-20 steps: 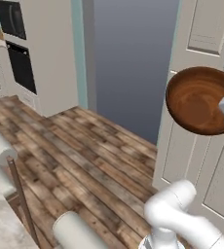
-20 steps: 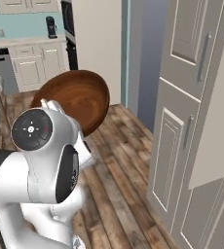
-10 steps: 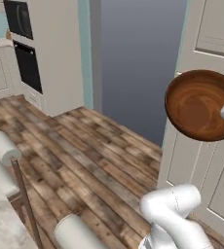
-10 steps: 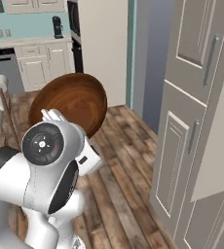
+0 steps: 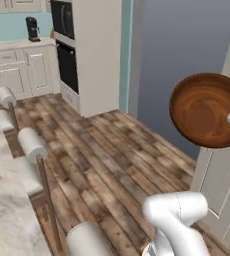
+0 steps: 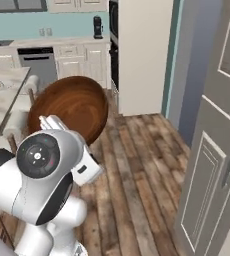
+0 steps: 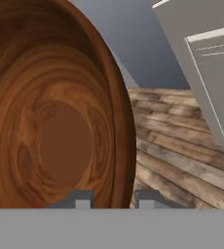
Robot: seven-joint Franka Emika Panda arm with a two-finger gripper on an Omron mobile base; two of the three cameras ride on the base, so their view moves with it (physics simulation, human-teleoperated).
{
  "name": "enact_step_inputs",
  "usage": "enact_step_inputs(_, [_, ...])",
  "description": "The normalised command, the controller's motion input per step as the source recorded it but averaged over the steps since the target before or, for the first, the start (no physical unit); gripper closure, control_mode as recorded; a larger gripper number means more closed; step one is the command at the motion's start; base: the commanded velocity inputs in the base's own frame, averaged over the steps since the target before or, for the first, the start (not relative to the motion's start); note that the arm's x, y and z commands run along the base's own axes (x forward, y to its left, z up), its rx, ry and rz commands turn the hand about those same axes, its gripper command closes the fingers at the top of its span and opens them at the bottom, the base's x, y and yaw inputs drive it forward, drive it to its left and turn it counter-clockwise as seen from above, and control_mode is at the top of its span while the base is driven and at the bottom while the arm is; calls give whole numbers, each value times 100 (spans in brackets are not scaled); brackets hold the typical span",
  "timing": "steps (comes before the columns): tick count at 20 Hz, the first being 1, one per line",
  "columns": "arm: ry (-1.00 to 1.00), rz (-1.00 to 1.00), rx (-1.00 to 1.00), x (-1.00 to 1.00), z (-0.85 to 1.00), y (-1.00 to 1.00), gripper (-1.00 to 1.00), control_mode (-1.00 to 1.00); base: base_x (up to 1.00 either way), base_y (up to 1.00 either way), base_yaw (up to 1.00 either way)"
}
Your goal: Take the smaller bowl and place it next to the appetizer plate on the dining counter , and place the larger bowl next to the plate with cooked food.
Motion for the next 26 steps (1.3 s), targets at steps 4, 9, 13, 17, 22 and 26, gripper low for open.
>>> enact_step_inputs(4, [0,0,0,0,0,0,100,100,100,10,44])
enact_step_inputs(9, [0,0,0,0,0,0,100,100,100,16,34])
enact_step_inputs(13, [0,0,0,0,0,0,100,100,100,15,34])
enact_step_inputs(17, [0,0,0,0,0,0,100,100,100,1,44])
enact_step_inputs(22, [0,0,0,0,0,0,100,100,100,-4,45])
enact_step_inputs(26, [0,0,0,0,0,0,100,100,100,-27,42])
